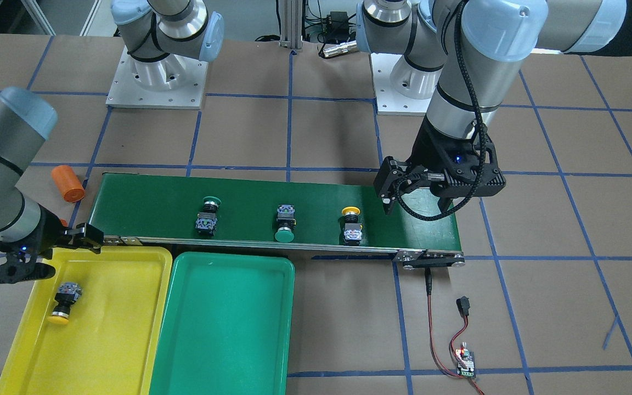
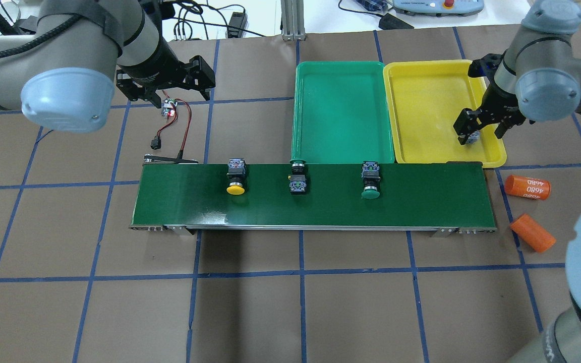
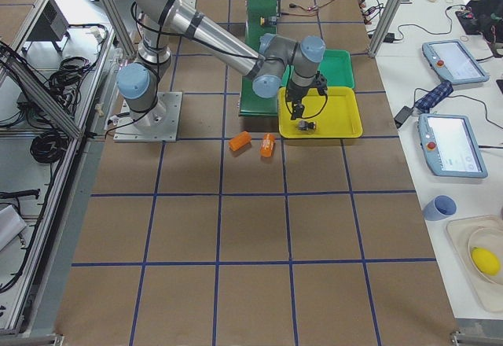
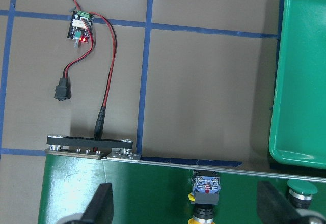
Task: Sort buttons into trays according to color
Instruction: 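Move the right gripper back to the belt end over a green button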
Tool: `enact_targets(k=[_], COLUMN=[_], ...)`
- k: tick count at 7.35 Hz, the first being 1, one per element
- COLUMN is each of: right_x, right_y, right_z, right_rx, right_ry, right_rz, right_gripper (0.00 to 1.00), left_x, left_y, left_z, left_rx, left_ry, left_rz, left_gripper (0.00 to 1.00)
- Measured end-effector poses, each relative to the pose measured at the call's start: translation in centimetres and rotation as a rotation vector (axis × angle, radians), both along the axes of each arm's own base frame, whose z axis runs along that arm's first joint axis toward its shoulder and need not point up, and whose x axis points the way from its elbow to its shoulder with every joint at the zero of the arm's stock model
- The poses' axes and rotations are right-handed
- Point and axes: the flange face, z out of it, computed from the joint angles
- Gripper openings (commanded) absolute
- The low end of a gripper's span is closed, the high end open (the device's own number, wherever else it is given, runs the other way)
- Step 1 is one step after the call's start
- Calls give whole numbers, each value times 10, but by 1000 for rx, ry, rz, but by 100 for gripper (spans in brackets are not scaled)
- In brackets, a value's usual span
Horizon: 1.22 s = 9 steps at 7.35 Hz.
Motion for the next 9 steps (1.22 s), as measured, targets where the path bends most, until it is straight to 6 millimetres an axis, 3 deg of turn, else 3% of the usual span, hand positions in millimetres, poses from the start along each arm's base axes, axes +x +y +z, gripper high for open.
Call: enact_targets(k=[2, 6, 9], right_x=[33, 128, 157], right_y=[23, 48, 62], right_z=[15, 31, 20], right_rx=[-16, -30, -6], right_ry=[-16, 10, 13], right_rz=[-42, -96, -112], right_gripper=[100, 100, 98], left_x=[2, 9, 10], left_y=[-3, -1, 1], left_z=[-10, -17, -19], left_rx=[25, 87, 96], left_ry=[0, -8, -18], left_rz=[-11, -25, -43], left_gripper=[100, 100, 100])
